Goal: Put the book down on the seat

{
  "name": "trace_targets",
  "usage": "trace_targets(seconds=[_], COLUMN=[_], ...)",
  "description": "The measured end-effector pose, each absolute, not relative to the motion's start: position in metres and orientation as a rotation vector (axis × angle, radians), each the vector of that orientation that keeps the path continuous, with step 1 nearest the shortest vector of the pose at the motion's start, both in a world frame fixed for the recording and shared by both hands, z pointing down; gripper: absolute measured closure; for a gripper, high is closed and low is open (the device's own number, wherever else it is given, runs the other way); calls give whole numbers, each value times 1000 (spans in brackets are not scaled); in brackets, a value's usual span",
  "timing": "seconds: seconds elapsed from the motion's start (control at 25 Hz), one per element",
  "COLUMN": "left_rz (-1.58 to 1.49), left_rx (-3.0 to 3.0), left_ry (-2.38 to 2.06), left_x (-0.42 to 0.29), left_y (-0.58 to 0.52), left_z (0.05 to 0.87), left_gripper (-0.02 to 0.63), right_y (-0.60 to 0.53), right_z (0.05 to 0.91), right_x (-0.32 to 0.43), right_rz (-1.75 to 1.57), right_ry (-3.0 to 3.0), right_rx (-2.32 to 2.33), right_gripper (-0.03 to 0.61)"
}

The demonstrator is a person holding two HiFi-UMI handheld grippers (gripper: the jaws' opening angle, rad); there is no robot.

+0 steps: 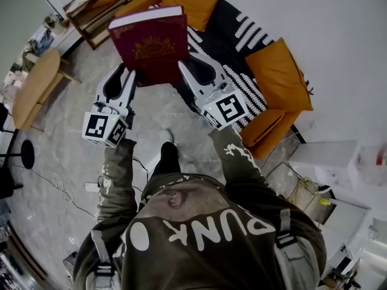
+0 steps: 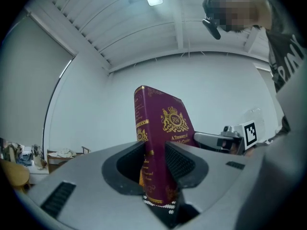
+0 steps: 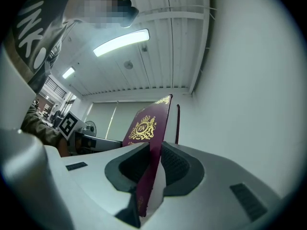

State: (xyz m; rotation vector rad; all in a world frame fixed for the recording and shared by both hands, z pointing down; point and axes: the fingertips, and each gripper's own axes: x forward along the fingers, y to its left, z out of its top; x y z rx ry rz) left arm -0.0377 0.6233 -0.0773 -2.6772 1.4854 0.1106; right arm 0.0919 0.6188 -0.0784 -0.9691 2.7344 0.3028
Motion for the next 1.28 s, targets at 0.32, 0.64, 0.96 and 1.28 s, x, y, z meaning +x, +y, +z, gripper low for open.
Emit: trace_targets(seconds=[0.32, 0.64, 0.96, 1.28], left_rz=[152, 143, 104, 24], left_rx=[-2727, -2756, -2790, -2800], left_ry=[1446, 1427, 1454, 1530], left_x=[-86, -121, -129, -123], left_y=[495, 400, 293, 151], left_z=[-76, -60, -39, -13], left_gripper=[492, 492, 492, 492], right_y=[495, 408, 294, 150], right_z=[-81, -66, -53, -24], right_x=[43, 8, 0, 7], right_rz=[324, 307, 222, 110], right_ry=[2758, 2773, 2752, 2769], right_rx=[-1036, -1070, -1087, -1053], right_gripper=[511, 511, 511, 511])
